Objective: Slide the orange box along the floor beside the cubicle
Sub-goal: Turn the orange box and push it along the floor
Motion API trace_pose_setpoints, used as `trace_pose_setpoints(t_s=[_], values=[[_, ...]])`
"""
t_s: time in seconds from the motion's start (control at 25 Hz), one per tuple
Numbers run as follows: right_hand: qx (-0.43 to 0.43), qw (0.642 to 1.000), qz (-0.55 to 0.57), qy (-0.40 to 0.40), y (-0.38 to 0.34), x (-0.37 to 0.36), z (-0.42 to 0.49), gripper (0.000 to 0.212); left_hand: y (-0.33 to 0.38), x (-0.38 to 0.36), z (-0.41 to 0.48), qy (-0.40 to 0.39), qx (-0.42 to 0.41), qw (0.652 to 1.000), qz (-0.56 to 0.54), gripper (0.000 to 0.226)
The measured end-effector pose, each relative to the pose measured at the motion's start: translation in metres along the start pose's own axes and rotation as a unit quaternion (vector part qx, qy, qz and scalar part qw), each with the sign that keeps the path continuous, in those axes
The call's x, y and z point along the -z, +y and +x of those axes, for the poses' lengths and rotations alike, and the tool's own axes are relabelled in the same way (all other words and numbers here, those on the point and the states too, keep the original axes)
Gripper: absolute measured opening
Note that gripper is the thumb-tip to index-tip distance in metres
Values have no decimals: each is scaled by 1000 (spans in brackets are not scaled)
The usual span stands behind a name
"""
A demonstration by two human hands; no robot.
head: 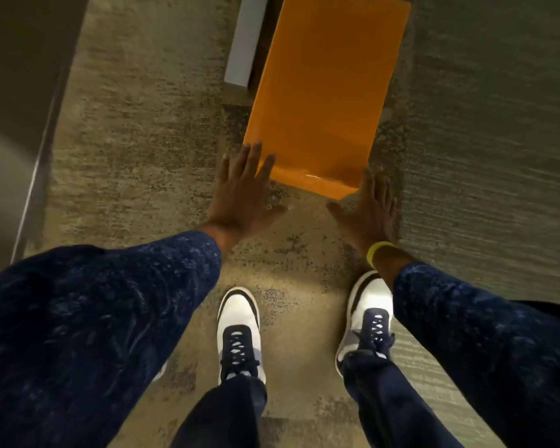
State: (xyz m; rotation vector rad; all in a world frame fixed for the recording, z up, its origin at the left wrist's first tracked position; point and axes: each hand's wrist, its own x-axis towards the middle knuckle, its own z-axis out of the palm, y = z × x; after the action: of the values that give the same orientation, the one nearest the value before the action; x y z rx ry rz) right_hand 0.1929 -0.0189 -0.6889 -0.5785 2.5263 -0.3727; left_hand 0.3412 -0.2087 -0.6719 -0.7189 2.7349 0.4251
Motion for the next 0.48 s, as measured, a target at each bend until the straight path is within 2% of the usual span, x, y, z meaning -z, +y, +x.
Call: trace_pose_setpoints(t_s=[0.16, 0.28, 0.36, 0.48], values=[[-25, 997, 58, 32, 3, -4, 19, 103, -12, 0, 25, 22, 24, 999, -42, 98], [-45, 994, 94, 32, 5, -8, 39, 107, -18, -1, 47, 21, 75, 989, -130, 99], [-85, 986, 143, 10, 2, -11, 52, 112, -22, -3, 66, 25, 150, 962, -226, 102], [-137, 955, 264, -9, -4, -14, 74, 112, -31, -8, 97, 11, 243, 904, -352, 107]])
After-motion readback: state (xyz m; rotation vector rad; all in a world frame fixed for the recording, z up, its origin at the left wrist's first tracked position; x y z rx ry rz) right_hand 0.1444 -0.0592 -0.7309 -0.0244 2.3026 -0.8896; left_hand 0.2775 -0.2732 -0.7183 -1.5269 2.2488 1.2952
